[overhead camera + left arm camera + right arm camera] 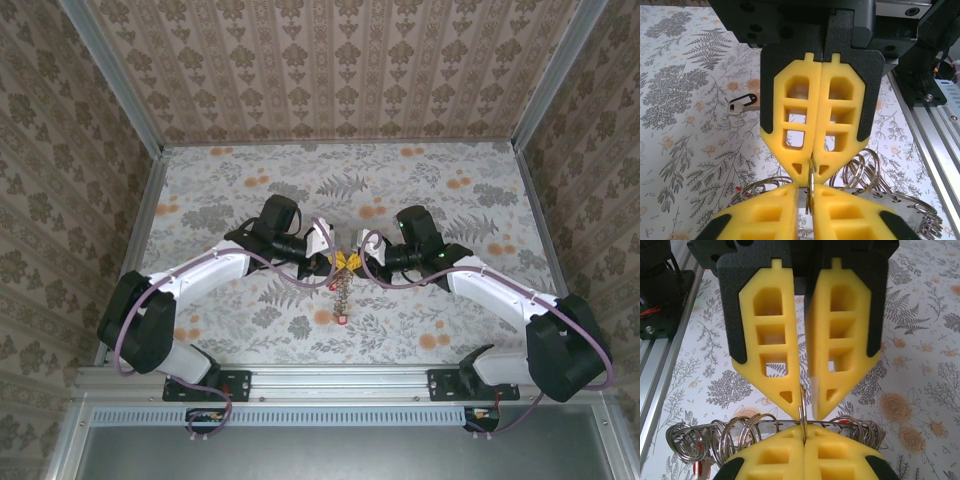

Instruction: Put the keys on the keyring

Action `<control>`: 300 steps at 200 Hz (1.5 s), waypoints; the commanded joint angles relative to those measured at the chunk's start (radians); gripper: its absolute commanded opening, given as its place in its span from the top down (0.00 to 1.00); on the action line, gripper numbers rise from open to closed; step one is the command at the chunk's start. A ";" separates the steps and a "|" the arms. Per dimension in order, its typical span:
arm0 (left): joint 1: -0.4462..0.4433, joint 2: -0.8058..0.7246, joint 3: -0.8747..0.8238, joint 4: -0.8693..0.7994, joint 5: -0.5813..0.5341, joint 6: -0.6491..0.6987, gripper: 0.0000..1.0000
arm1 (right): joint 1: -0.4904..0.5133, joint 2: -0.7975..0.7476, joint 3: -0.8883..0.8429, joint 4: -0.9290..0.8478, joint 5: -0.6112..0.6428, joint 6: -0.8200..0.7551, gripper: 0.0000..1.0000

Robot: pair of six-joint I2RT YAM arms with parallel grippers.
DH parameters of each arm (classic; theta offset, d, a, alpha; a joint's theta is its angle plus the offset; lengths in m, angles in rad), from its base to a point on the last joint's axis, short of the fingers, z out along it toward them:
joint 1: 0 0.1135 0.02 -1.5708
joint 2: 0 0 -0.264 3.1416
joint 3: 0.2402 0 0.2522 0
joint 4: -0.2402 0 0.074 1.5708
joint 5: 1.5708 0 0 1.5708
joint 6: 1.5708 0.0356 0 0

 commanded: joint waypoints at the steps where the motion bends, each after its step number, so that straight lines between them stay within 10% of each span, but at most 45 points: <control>1: -0.012 -0.008 0.012 0.031 0.045 -0.006 0.92 | 0.000 0.003 0.025 0.051 -0.048 0.013 1.00; 49: -0.015 -0.016 0.006 0.032 0.038 -0.005 1.00 | 0.000 -0.002 0.026 0.036 -0.034 0.016 0.99; 99: -0.006 -0.053 -0.003 0.034 -0.054 -0.033 1.00 | -0.035 -0.124 -0.028 0.017 0.093 0.106 0.65; 152: 0.002 -0.088 -0.020 0.053 -0.120 -0.071 1.00 | -0.190 -0.165 0.003 -0.139 0.663 0.692 0.65; 200: 0.002 -0.099 -0.027 0.071 -0.161 -0.117 1.00 | -0.350 0.150 0.183 -0.467 0.630 0.876 0.71; 300: 0.000 -0.101 -0.022 0.072 -0.157 -0.131 1.00 | -0.336 0.380 0.304 -0.505 0.657 0.860 0.64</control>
